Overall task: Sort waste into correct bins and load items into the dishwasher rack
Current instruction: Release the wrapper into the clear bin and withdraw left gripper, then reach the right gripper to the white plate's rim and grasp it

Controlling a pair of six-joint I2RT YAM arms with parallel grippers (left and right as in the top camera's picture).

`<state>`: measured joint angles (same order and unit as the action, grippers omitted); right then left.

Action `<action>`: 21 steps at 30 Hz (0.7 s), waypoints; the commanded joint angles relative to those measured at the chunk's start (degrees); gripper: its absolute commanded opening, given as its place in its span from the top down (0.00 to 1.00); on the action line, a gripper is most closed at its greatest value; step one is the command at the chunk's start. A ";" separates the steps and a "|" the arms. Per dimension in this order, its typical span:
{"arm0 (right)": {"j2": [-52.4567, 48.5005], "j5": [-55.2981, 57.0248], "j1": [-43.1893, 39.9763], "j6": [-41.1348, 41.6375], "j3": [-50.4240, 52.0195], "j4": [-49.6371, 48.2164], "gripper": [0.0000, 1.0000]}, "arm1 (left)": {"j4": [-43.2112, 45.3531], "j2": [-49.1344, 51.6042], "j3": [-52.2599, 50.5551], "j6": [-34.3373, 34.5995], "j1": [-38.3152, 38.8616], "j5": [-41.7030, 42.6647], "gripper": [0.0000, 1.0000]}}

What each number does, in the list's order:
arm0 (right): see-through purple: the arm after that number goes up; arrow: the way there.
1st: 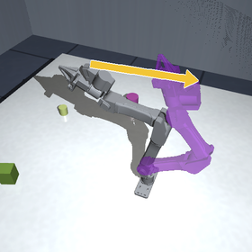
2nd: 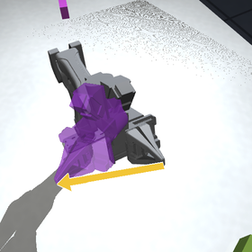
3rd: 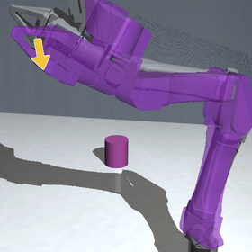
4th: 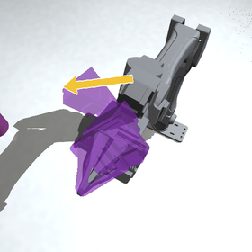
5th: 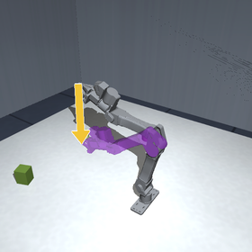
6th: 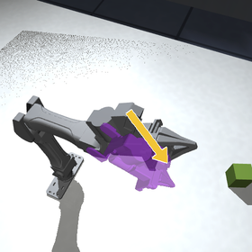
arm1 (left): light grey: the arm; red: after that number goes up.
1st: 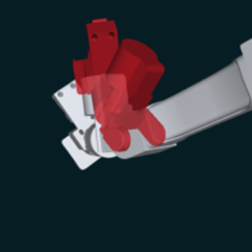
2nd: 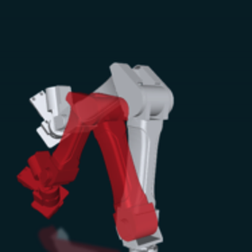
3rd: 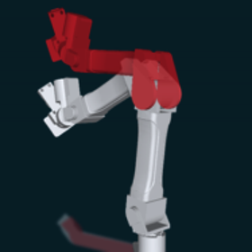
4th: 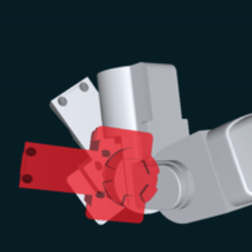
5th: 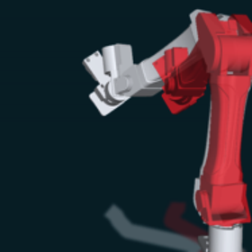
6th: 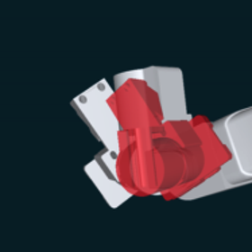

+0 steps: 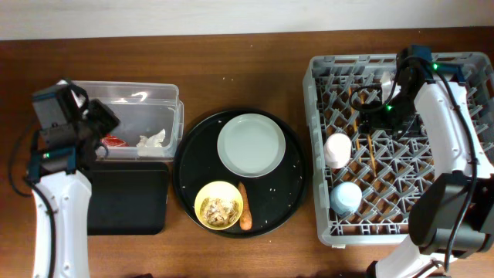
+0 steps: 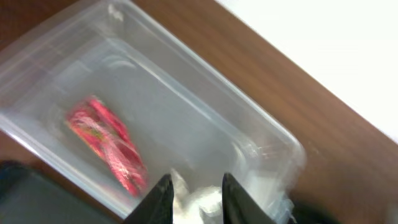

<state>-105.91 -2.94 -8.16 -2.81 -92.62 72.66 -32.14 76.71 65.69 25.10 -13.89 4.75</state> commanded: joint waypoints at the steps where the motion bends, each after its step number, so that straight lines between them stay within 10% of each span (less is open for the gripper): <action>1: 0.37 -1.18 0.33 0.26 0.48 -0.07 0.02 | -4.92 -1.95 0.44 -1.46 4.61 16.94 0.66; 3: 0.37 -6.91 0.33 0.24 0.48 -0.02 0.02 | -9.81 -1.92 0.42 -4.57 9.86 16.92 0.26; 21: 0.37 -15.74 0.33 0.22 0.48 1.66 0.00 | -25.75 -1.84 -0.04 -5.20 38.88 2.91 0.50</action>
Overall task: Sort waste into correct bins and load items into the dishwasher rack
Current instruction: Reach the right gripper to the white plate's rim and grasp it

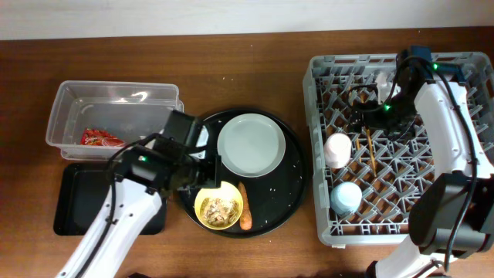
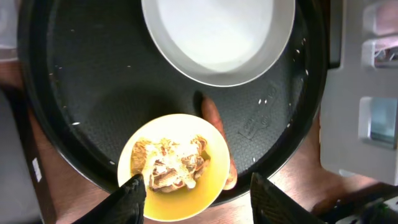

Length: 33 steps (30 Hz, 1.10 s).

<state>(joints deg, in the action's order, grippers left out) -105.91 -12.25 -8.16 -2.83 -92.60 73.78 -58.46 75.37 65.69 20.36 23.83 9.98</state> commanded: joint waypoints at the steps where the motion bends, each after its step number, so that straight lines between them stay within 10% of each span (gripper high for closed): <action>1: 0.37 -7.13 0.35 0.24 0.46 1.05 0.00 | 0.55 -0.50 -0.04 -0.24 1.33 -2.27 0.50; 11: 0.39 -19.50 15.96 -4.42 0.42 2.99 0.14 | 1.36 -0.50 -0.07 -0.28 1.57 -17.40 0.53; 25: -2.05 1.55 33.40 19.91 0.55 -11.34 0.39 | 0.50 -0.50 -0.07 -0.33 -22.77 -3.30 0.53; 33: -7.45 7.65 33.59 23.30 3.93 -17.35 0.51 | 0.50 -0.50 -0.07 -0.31 -23.28 -6.08 0.01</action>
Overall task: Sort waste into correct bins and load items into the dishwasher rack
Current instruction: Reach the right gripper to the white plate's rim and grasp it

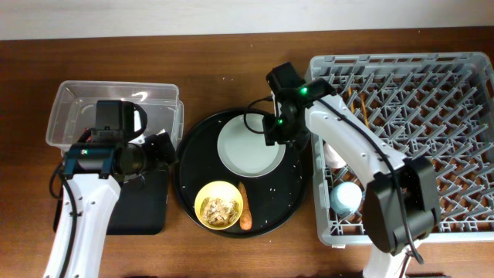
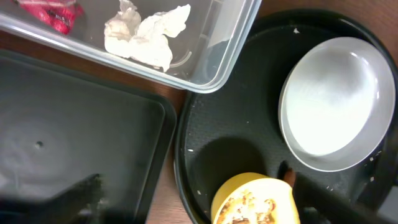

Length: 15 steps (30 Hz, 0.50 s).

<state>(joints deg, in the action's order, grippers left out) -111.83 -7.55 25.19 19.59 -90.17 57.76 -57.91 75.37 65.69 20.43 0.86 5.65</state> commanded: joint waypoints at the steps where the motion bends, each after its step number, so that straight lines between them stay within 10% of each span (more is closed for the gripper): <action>1: -2.05 3.65 0.24 0.87 1.55 -1.55 0.53 | -0.04 -0.50 -0.07 -0.37 -0.31 -3.76 0.01; 15: -6.69 9.75 0.24 3.87 2.27 -4.50 0.70 | -0.04 -0.50 -0.07 -0.37 -0.28 -3.96 0.01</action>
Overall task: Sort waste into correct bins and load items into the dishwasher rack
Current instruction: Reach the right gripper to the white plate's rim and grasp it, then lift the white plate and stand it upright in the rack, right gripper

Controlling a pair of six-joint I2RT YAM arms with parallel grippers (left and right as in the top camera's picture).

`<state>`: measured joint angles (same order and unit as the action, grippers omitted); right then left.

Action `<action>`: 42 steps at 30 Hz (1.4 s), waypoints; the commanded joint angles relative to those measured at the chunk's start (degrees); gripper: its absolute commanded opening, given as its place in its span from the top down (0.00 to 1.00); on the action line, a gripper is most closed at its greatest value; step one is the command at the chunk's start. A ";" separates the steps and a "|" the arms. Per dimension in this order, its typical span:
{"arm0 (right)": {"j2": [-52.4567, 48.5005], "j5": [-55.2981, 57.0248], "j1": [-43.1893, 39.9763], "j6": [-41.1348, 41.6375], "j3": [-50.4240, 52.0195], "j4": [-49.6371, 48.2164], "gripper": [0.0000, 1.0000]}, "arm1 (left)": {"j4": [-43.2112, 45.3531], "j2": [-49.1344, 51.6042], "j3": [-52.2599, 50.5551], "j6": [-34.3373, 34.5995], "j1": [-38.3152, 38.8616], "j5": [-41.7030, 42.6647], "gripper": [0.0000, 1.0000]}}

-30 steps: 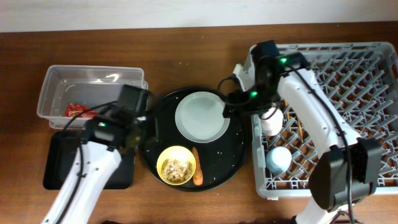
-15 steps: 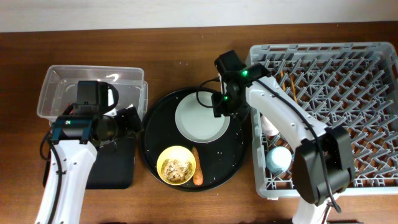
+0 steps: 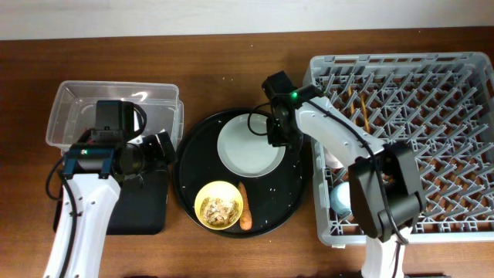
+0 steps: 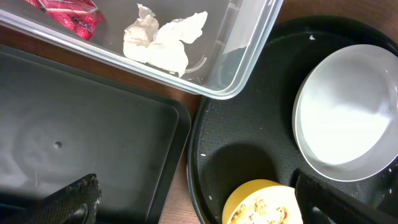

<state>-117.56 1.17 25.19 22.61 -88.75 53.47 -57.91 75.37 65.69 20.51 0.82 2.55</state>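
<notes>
A white plate (image 3: 248, 147) (image 4: 348, 124), a yellow bowl of food scraps (image 3: 219, 205) (image 4: 261, 205) and a carrot (image 3: 245, 208) lie on the round black tray (image 3: 293, 193). My right gripper (image 3: 276, 131) sits at the plate's upper right rim; its jaws are too dark to read. Between the clear bin (image 3: 77, 108) and the tray hangs my left gripper (image 3: 158, 147) (image 4: 199, 208), open wide and holding nothing. A red wrapper (image 4: 68, 12) and white tissue (image 4: 165, 40) lie in the clear bin.
The black rectangular bin (image 3: 139, 205) (image 4: 81, 137) lies in front of the clear bin. A grey dishwasher rack (image 3: 417, 100) fills the right side, holding a pale blue cup (image 3: 343, 199), a white cup (image 3: 333, 158) and chopsticks (image 3: 353, 100).
My right gripper has shifted slightly left along the plate's upper right rim. The left gripper has barely moved and stays open wide.
First my left gripper hung nearly shut over the clear bin while the right one was deep in the rack. Then the left stood open over the yellow bowl. Later it was back beside the bins and the right had come to the plate's rim, where both remain.
</notes>
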 commanded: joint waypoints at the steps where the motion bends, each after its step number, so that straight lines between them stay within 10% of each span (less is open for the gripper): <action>1: -0.96 1.03 0.24 0.85 0.85 -0.37 0.70 | -0.07 -0.50 -0.07 -0.46 -0.24 -0.85 0.01; 15: -5.46 1.05 0.24 0.83 1.60 -3.61 0.71 | -0.07 -0.50 -0.07 -0.46 -0.26 -0.85 0.01; 25: -5.53 0.79 0.24 0.81 1.18 -3.50 0.96 | -0.07 -0.50 -0.07 -0.46 -0.24 -0.85 0.01; 33: 3.58 2.08 -1.44 -9.33 -23.10 17.84 0.96 | -0.04 -0.50 -0.07 -0.46 -0.24 -0.85 0.01; 42: 13.20 37.05 -17.66 -14.84 -30.40 30.14 0.96 | -0.04 -0.50 -0.07 -0.46 -0.24 -0.85 0.01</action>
<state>-104.71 31.44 10.72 10.35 -118.30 83.44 -57.89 75.37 65.69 20.51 0.82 2.50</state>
